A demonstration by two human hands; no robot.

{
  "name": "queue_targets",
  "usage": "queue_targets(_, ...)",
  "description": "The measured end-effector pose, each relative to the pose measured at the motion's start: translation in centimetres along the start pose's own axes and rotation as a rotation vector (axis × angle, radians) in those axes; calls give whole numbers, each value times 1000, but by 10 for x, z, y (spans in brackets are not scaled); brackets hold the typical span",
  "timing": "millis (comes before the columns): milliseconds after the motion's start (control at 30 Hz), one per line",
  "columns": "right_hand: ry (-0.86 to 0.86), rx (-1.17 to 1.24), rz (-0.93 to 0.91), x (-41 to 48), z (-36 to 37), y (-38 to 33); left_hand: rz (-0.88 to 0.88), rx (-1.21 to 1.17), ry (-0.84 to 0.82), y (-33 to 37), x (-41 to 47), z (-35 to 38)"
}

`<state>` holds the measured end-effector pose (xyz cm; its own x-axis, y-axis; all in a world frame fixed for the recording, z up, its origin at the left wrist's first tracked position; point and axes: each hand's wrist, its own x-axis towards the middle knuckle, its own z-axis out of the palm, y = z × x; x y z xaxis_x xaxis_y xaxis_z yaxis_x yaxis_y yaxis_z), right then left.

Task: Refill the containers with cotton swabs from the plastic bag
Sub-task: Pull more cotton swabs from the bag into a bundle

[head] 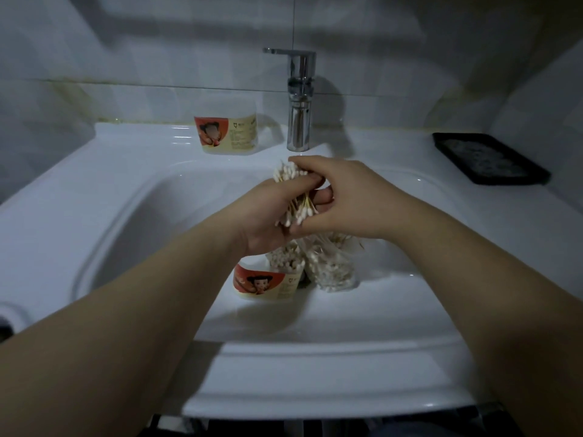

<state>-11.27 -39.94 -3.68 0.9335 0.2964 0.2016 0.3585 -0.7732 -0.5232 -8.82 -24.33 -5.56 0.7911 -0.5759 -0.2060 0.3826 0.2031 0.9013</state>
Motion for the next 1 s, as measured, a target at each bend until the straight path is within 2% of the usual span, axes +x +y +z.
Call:
queue_targets(67,19,14,-2,-1,0,-1,-25,-2,0,0,0,1)
queue_targets(200,-84,92,60,-3,1,-5,-48,-5,14,1,-2,2)
queue_targets(367,29,-40,16,-1,-3,-6,-46,27,17,0,1,0)
queue_targets(633,-51,-1,38,-1,-2,-2,-49,78,27,0,0,-1)
queue_targets(767,-32,50,36,-2,-4,-3,22,59,115,0,4,-1)
queue_targets(867,60,62,87,-2,-9,-2,85,36,249,1,8,-7)
queue_targets(933,85,-14,129,-2,-11,1,107,15,324,2,10,-11)
queue_targets(1000,-17,-166,174,-1,-10,3,114,21,364,1,13,-15)
